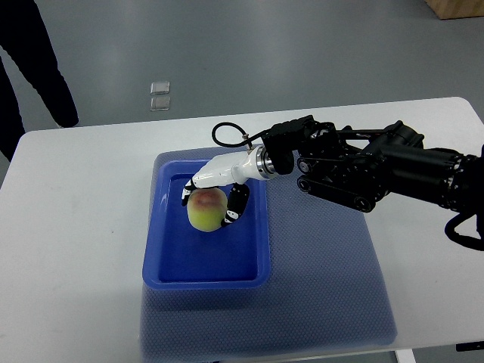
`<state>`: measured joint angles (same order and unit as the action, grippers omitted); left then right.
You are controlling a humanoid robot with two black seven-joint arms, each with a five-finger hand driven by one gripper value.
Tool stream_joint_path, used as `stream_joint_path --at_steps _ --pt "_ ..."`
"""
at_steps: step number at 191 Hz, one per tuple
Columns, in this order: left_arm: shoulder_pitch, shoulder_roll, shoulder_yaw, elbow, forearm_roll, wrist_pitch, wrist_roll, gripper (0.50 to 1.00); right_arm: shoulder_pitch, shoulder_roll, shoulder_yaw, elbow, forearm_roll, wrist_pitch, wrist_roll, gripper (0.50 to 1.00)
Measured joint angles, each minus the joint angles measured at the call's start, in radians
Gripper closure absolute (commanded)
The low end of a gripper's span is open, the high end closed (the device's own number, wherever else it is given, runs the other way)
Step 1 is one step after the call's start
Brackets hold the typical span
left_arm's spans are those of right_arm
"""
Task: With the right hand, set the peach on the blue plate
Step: 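Lift the peach with the right hand and carry it into the tray, then open the right hand to release the peach inside the tray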
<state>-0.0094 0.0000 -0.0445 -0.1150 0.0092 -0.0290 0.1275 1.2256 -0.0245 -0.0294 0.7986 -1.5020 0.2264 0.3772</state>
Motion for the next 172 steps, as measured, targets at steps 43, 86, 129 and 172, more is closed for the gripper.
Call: stream_joint_path --at_steps 43,86,129,172 --pt "0.000 0.000 0.000 0.000 0.000 0.000 0.000 0.500 -0.028 0.013 0.009 -0.001 0.002 -0.001 -0.003 0.570" --pt "0.000 0.000 0.000 0.000 0.000 0.001 0.000 0.500 -0.030 0.021 0.002 -0.001 0.002 0.003 -0.016 0.570" --pt "0.000 0.000 0.000 0.000 0.000 0.001 0.000 0.500 -0.026 0.016 0.014 0.000 0.007 0.011 -0.024 0.570" --pt "0.000 0.000 0.000 0.000 0.000 0.000 0.000 0.500 -0.022 -0.018 0.092 0.001 0.146 0.082 -0.024 0.570"
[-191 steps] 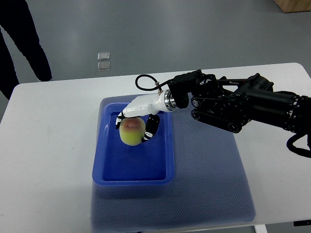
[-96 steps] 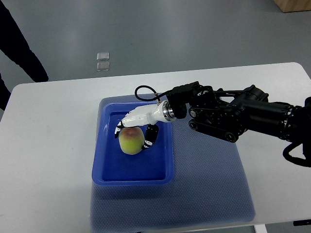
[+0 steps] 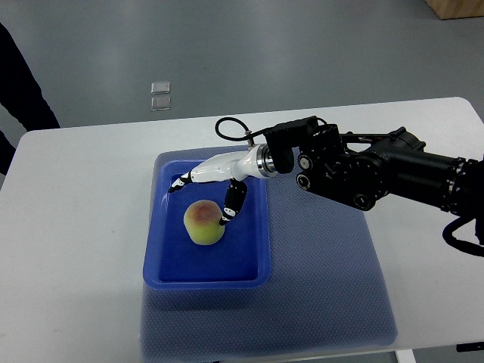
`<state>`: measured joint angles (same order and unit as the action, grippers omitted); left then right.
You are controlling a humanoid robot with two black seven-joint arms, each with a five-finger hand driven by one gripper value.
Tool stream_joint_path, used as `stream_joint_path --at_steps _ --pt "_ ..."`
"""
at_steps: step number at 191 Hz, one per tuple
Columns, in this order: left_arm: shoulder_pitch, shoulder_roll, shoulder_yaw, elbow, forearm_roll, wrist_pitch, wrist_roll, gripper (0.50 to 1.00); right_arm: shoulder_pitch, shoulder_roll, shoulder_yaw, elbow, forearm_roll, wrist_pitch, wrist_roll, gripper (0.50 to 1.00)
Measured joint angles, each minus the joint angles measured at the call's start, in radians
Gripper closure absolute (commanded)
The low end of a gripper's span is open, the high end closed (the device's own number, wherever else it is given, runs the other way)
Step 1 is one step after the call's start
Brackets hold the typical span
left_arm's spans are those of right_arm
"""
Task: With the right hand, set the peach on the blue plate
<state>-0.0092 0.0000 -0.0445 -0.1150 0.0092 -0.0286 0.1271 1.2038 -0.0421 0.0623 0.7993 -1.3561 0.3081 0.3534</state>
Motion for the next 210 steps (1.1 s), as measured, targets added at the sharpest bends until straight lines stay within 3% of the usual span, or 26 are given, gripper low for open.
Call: stream_joint_path --at_steps 53,132,210 --pt "0.000 0.000 0.000 0.000 0.000 0.000 0.000 0.500 -0.093 -0.102 0.191 -0.006 0.328 0.156 -0.118 0.570" --pt "0.000 0.000 0.000 0.000 0.000 0.000 0.000 0.500 -0.397 -0.151 0.653 -0.068 0.627 0.122 -0.146 0.570" --pt "0.000 0.000 0.000 0.000 0.000 0.000 0.000 0.500 -0.500 -0.145 0.693 -0.161 1.044 0.094 -0.194 0.570"
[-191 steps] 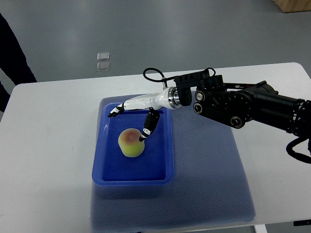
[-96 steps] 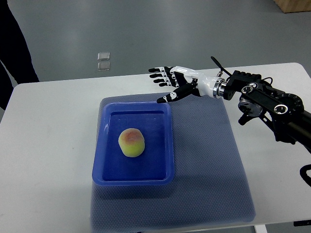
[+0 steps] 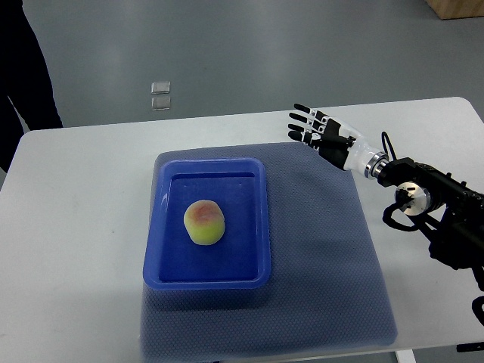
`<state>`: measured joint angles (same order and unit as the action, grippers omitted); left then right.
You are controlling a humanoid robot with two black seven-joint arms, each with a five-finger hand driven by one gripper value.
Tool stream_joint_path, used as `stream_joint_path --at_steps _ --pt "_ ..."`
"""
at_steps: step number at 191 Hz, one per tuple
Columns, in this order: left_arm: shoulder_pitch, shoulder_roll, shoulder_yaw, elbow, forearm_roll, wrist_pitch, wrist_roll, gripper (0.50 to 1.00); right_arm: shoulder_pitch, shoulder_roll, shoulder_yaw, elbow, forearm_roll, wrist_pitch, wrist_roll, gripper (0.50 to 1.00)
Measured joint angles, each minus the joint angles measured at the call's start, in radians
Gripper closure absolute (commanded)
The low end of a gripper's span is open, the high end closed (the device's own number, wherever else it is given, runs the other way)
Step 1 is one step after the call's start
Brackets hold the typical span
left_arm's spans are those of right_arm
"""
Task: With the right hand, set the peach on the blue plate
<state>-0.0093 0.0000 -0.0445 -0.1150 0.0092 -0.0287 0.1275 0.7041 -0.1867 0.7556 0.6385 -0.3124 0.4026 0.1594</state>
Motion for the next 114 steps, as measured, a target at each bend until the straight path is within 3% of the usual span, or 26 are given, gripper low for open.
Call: stream_joint_path --at_steps 114 --pt "0.000 0.000 0.000 0.000 0.000 0.000 0.000 0.500 -0.044 0.006 0.003 -0.019 0.067 0.011 0.005 0.570"
